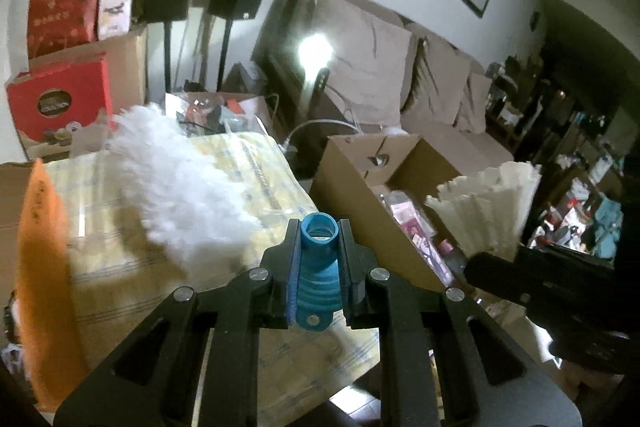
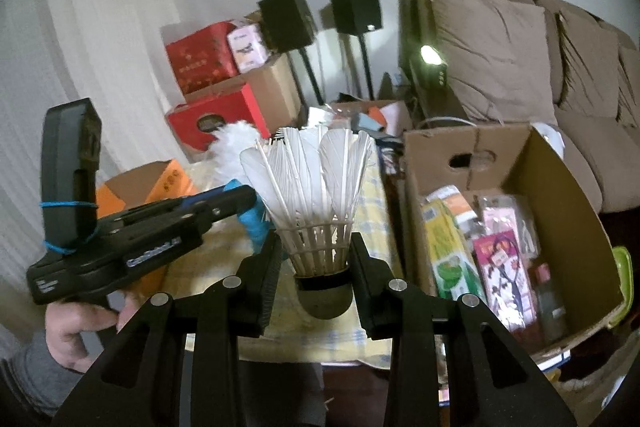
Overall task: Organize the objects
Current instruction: 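Carry the shuttlecock with the right gripper over the orange box while the left carries the funnel there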
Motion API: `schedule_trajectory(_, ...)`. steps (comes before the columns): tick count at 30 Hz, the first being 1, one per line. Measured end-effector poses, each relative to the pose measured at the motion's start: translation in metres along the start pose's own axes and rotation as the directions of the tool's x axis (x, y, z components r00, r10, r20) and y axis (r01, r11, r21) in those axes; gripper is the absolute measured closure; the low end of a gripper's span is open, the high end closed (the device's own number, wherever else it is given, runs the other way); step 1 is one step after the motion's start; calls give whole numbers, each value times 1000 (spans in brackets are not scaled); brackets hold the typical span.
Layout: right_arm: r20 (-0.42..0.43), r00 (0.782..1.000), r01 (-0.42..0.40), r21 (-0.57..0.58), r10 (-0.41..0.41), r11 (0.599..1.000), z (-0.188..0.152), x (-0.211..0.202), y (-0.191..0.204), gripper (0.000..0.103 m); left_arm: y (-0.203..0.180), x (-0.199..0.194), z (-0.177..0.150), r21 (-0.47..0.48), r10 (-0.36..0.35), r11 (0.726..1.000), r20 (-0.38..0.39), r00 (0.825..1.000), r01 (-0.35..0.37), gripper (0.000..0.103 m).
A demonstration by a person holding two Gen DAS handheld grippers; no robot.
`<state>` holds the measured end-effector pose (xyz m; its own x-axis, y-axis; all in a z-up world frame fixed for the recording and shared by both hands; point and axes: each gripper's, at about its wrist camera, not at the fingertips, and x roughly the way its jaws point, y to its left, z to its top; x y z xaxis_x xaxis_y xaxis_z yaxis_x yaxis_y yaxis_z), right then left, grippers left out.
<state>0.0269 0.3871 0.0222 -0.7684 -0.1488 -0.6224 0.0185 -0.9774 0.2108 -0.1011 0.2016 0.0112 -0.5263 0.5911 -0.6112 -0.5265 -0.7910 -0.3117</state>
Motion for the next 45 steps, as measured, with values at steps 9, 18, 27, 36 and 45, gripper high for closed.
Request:
schedule_trajectory(9, -3, 996, -92, -77, 92, 993, 16, 13, 53, 70, 36, -65, 7, -28, 39, 999, 64, 997, -37, 88)
schedule_trajectory(18, -39, 979, -202, -138, 199, 970, 24, 39, 113, 70, 85, -134, 10, -62, 117, 992, 130, 985, -110, 88)
schedule_trajectory(27, -103, 948, -317, -187, 302, 930, 21, 69, 176, 70, 147, -172, 6, -126, 255, 963, 128, 958, -240, 88)
schedule_trajectory(36, -188, 916, -390, -196, 355, 900, 11, 111, 225, 70, 186, -167, -23, -163, 298, 943, 35, 954, -289, 88)
schedule_trajectory(45, -256, 898, -403, -151, 358, 903, 2, 155, 234, 70, 205, -133, -54, -164, 322, 930, -64, 945, -328, 88)
